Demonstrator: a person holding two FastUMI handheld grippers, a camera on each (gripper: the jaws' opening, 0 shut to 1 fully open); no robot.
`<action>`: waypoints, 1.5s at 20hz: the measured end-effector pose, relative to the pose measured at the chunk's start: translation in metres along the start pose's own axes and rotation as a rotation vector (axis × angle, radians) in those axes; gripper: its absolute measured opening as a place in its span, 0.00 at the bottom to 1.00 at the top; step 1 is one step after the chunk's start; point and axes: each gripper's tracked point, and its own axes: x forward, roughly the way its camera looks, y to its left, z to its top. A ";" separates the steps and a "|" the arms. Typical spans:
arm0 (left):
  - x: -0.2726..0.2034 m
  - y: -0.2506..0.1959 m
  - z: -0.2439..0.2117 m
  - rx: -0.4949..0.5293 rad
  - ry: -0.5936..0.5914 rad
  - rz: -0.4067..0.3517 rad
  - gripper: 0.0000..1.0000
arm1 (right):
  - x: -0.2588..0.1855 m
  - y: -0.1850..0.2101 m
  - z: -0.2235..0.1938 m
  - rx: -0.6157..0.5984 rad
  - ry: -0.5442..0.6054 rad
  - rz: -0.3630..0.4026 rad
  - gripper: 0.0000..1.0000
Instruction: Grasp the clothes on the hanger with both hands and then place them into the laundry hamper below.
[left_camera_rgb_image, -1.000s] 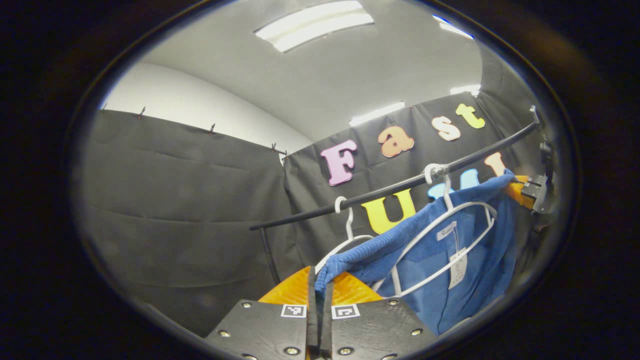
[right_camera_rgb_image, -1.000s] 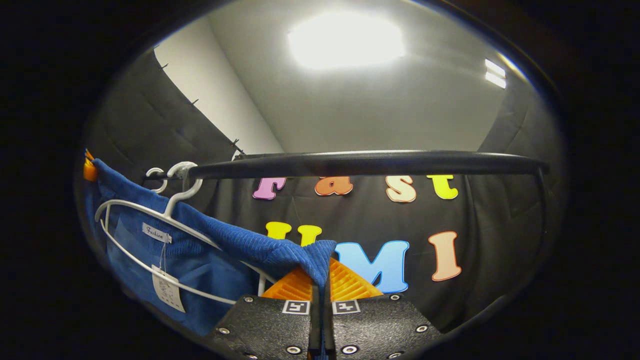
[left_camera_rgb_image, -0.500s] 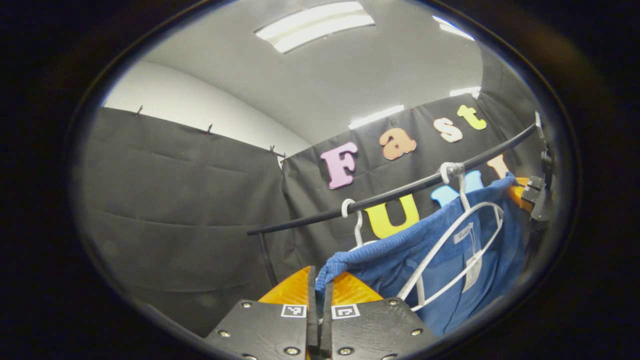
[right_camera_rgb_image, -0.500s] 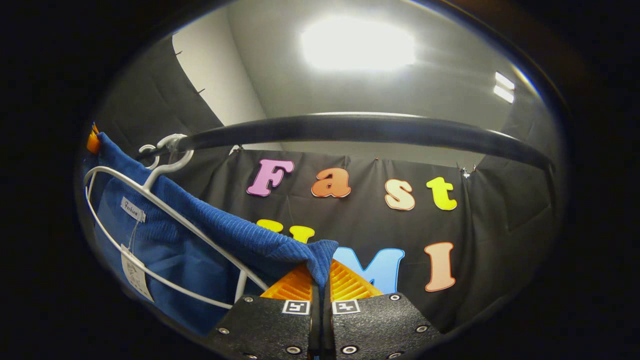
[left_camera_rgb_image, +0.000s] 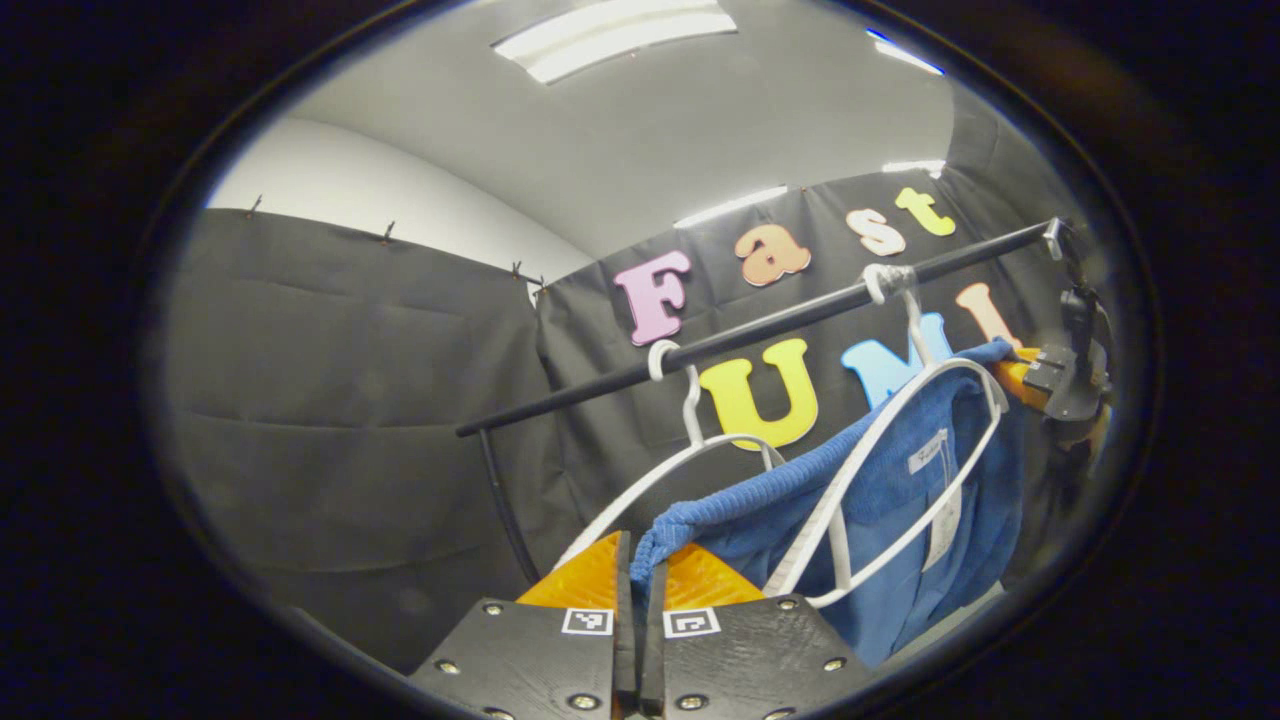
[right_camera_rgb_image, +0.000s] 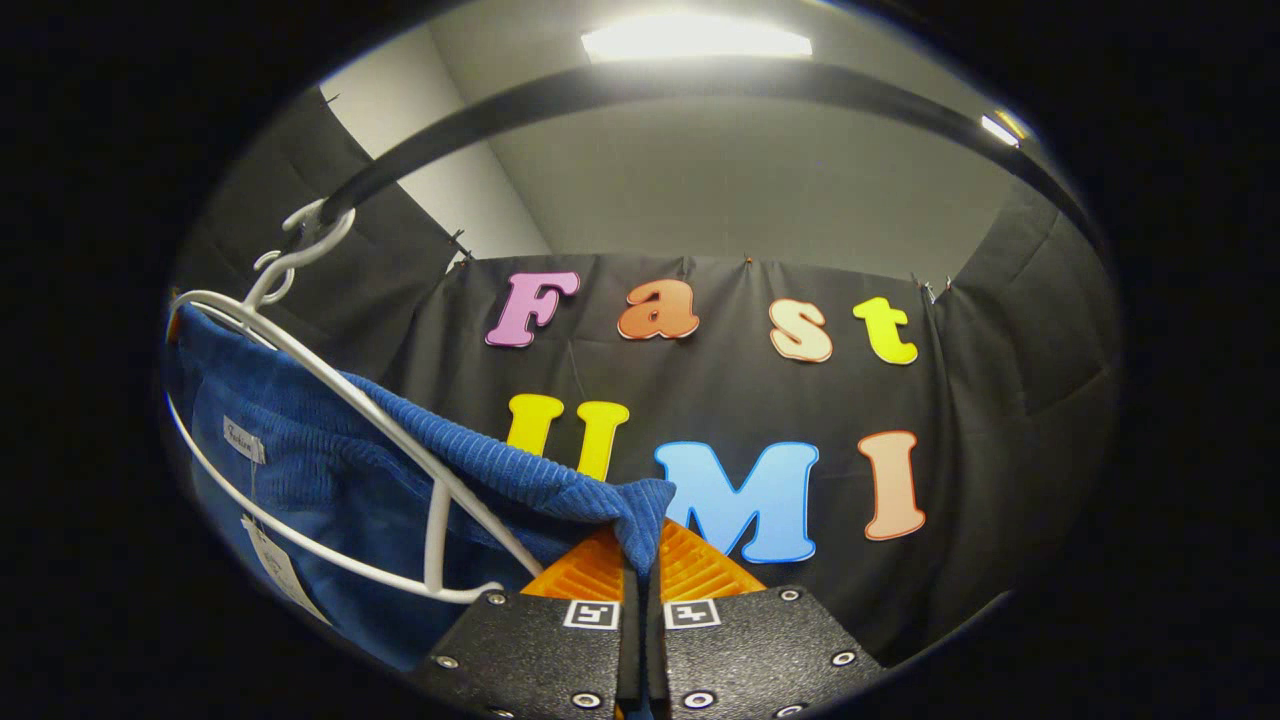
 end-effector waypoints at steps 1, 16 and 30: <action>-0.001 -0.003 -0.002 0.006 0.002 -0.006 0.04 | 0.003 0.000 -0.002 -0.002 0.007 -0.003 0.02; -0.034 -0.003 -0.004 -0.029 -0.016 -0.108 0.02 | -0.026 0.015 -0.026 0.056 0.128 0.052 0.02; -0.048 -0.011 0.018 -0.073 -0.054 -0.114 0.03 | 0.018 -0.004 -0.004 0.001 0.011 -0.038 0.00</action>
